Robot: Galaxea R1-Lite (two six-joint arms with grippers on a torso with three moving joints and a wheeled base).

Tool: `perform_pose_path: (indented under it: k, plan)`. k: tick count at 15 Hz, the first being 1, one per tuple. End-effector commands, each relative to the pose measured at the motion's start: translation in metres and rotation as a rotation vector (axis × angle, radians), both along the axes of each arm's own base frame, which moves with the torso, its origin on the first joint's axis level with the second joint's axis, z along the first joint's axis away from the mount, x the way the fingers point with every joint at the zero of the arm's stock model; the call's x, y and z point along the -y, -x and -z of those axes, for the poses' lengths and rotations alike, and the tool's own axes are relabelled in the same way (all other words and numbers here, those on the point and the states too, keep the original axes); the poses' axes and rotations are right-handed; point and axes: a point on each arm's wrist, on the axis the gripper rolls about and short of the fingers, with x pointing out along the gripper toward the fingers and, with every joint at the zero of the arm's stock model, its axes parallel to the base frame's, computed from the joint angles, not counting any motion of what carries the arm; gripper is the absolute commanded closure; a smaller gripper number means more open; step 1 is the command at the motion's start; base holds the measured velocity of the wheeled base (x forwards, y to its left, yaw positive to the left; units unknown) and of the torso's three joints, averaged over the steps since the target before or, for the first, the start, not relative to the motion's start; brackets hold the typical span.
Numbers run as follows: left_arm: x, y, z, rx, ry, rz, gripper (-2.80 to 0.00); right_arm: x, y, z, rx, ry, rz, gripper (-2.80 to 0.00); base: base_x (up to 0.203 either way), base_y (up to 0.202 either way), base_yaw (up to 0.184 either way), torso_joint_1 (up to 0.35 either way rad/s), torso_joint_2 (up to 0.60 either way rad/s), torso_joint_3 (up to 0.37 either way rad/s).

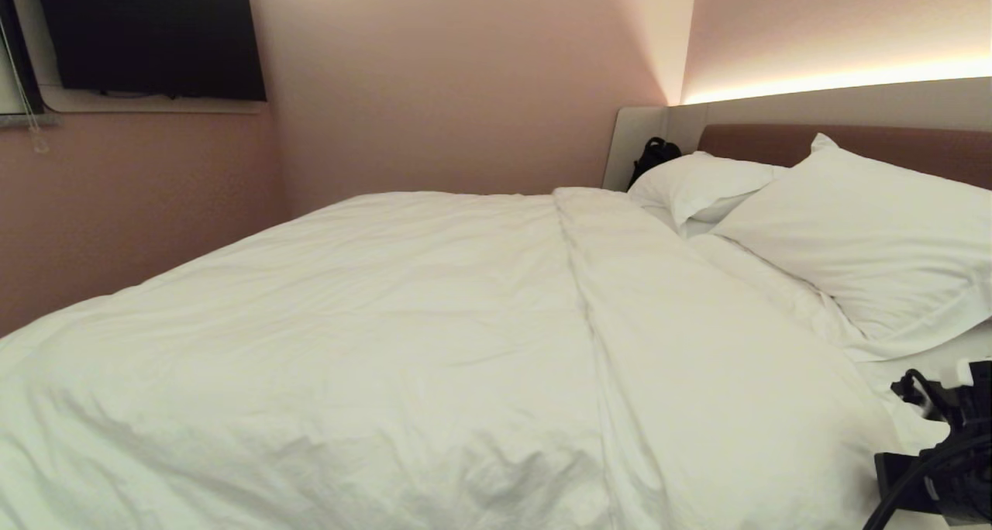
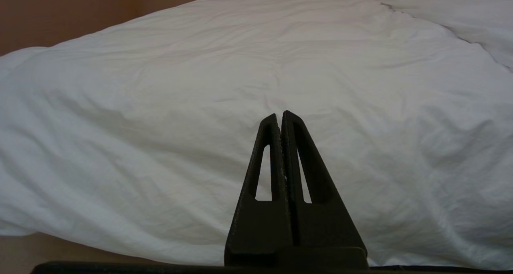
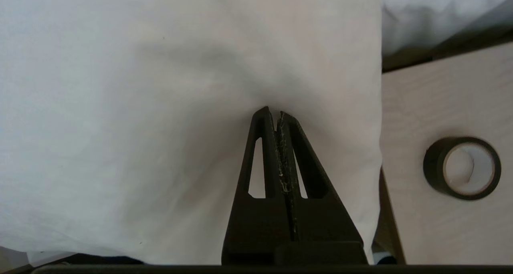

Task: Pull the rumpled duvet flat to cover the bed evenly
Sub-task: Flatten the corners of the folded blanket

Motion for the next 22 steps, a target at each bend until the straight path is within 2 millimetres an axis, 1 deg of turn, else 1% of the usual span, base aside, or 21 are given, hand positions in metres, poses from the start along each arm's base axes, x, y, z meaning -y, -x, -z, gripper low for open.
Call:
perform_pose_path:
  k: [1,4,10,15,19,22]
  plan:
    - [0.000,0.000,0.000,0.000,0.000,0.000,0.00,0.004,0.001,-0.001,0.015,0.013,-0.044,0.00,0.000,0.000,0.000,0.000,0.00,0.000]
    - [0.000,0.000,0.000,0.000,0.000,0.000,0.00,0.009,0.006,-0.001,0.016,0.005,-0.096,0.00,0.000,0.000,0.000,0.000,0.00,0.000]
    - [0.000,0.000,0.000,0.000,0.000,0.000,0.00,0.038,0.020,-0.001,0.039,-0.013,-0.208,0.00,0.000,0.000,0.000,0.000,0.00,0.000]
    - [0.000,0.000,0.000,0.000,0.000,0.000,0.00,0.035,0.027,-0.012,0.094,0.022,-0.261,0.00,0.000,0.000,0.000,0.000,0.00,0.000]
    - [0.000,0.000,0.000,0.000,0.000,0.000,0.00,0.033,0.025,-0.015,0.117,0.018,-0.286,0.00,0.000,0.000,0.000,0.000,0.00,0.000]
    - [0.000,0.000,0.000,0.000,0.000,0.000,0.00,0.030,0.023,-0.014,0.146,-0.037,-0.344,0.00,0.000,0.000,0.000,0.000,0.00,0.000]
